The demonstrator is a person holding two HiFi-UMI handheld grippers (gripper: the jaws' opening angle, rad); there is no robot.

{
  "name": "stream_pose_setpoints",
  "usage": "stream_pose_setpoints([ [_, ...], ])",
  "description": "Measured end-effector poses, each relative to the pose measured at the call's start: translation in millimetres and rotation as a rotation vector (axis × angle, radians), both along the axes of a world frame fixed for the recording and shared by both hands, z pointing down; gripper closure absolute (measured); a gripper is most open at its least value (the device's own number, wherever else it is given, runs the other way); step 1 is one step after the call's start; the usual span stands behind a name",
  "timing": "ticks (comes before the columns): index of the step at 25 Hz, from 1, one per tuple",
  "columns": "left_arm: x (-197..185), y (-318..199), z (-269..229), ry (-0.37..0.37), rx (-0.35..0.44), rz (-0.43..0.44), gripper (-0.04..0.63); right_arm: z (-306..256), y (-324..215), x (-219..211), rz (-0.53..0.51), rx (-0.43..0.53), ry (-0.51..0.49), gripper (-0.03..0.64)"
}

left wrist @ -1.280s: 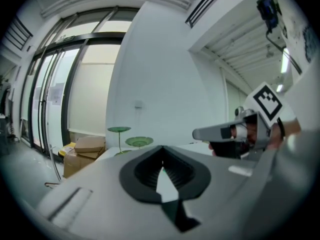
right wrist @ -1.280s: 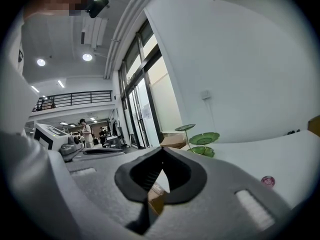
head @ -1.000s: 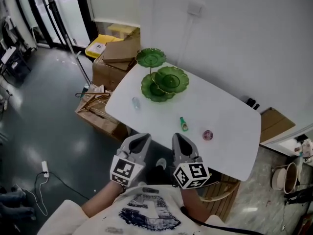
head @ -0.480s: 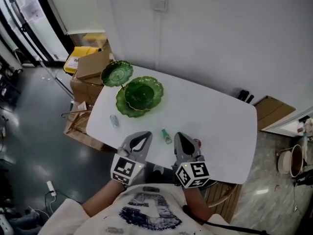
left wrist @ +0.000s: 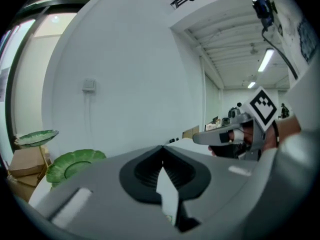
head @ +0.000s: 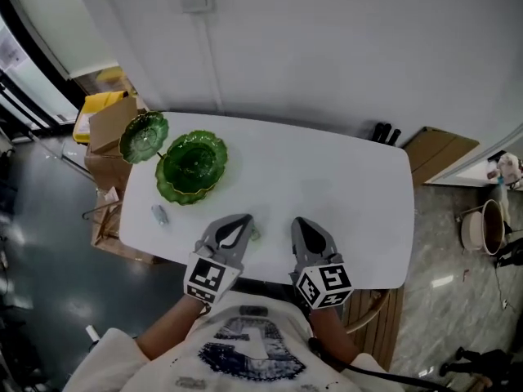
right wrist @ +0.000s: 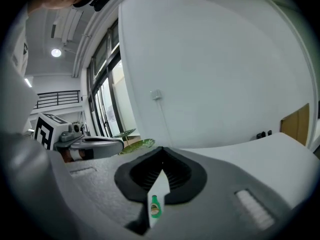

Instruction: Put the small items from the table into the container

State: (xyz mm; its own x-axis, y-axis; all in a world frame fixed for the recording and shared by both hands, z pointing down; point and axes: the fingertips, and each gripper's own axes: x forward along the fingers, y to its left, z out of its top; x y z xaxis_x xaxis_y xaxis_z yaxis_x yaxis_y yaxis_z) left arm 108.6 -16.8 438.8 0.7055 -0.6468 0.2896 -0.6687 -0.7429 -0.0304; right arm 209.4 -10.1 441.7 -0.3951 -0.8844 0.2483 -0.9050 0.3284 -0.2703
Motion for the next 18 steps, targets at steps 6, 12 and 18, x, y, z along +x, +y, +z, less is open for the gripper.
stream_pose_setpoints([
  [6, 32, 1, 25, -0.003, -0.036, 0.081, 0.606, 26, 14, 38, 0.091, -0.039, 0.028, 0.618],
  [12, 68, 4, 46, -0.017, -0.076, 0.163, 0.606, 47, 31, 73, 0.18, -0.098, 0.042, 0.618],
  [18, 92, 5, 66, -0.037, -0.104, 0.211, 0.606, 75, 34, 95, 0.227, -0.16, 0.081, 0.617],
])
